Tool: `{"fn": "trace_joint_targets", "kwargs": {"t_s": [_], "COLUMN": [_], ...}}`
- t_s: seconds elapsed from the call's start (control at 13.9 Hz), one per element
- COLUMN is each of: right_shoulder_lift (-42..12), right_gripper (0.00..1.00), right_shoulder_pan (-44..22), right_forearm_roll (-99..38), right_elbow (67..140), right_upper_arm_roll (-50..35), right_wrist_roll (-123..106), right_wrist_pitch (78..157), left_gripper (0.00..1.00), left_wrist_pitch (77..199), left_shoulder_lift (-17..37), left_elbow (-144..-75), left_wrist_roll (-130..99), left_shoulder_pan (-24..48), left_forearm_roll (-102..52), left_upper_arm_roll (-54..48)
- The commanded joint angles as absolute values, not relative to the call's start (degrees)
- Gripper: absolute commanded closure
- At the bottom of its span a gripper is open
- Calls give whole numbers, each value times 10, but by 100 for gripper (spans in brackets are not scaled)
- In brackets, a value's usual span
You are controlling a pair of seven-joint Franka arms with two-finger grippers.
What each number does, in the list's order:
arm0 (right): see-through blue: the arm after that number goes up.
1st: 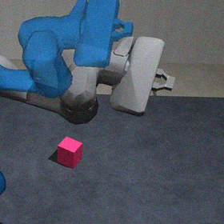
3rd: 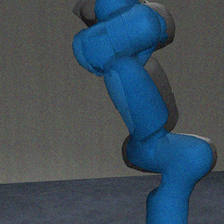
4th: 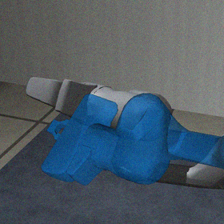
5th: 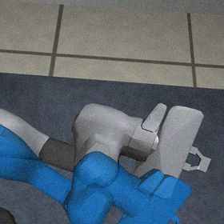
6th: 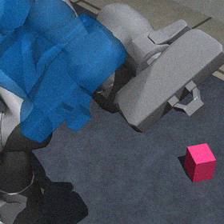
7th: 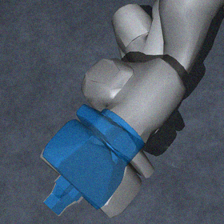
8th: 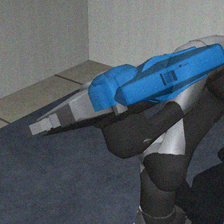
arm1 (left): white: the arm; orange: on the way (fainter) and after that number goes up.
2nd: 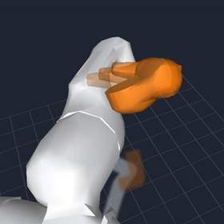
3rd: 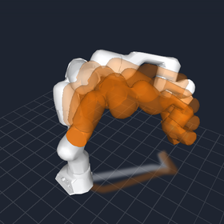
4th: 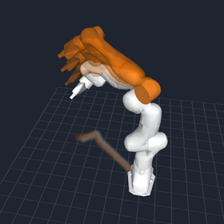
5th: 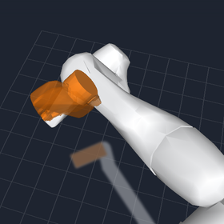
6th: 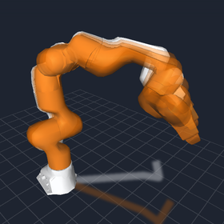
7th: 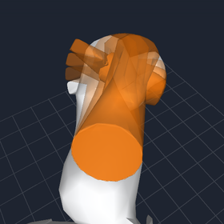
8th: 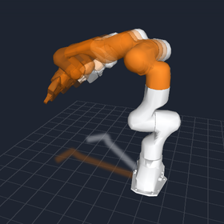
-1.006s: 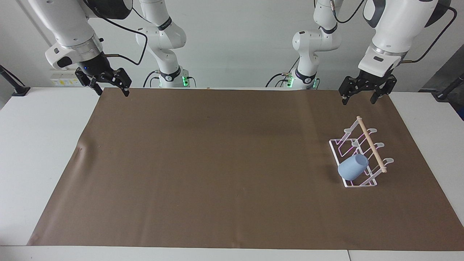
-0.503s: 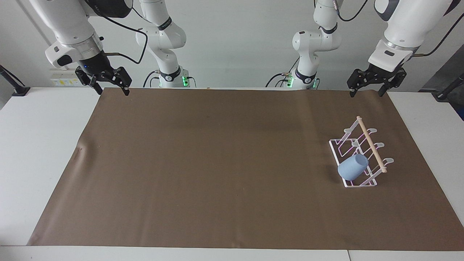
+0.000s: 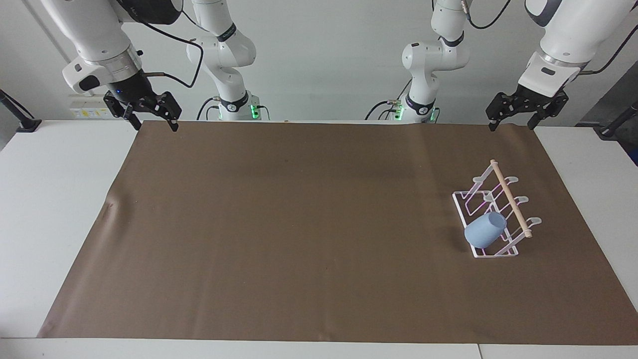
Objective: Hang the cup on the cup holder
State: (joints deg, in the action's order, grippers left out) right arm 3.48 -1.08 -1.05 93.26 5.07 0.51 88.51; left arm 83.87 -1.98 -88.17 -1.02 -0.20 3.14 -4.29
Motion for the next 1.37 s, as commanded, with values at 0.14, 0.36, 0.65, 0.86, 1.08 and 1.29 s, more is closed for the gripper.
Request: {"fn": "trace_joint_targets", "kwargs": {"t_s": [0.14, 0.36, 0.65, 0.86, 1.08, 1.29], "right_shoulder_lift": [42, 36, 1, -16, 10, 16], "right_gripper": [0, 0, 0, 0, 0, 0], "right_shoulder_pan": [-11, -4, -4, -3, -7, -25], "right_forearm_roll": [-11, -11, -11, -9, -9, 27], "right_elbow": [940, 937, 917, 896, 899, 901], "right_upper_arm_roll": [50, 50, 49, 50, 48, 48], "right_wrist_roll": [-6, -7, -7, -17, -18, -17], "right_wrist_pitch": [887, 886, 879, 867, 869, 872], "left_gripper": [0, 0, 0, 0, 0, 0], "left_wrist_pitch": [826, 828, 828, 819, 817, 817], "left_shoulder_lift": [-11, -11, -13, -15, -17, -18], "left_elbow": [-862, -865, -867, -867, -869, -871], "left_wrist_roll": [16, 24, 23, 20, 19, 25], "left_shoulder_pan": [25, 40, 47, 40, 39, 38], "left_forearm_roll": [43, 43, 43, 43, 44, 43], "left_upper_arm_roll": [-21, -4, 6, 5, 5, 5]}}
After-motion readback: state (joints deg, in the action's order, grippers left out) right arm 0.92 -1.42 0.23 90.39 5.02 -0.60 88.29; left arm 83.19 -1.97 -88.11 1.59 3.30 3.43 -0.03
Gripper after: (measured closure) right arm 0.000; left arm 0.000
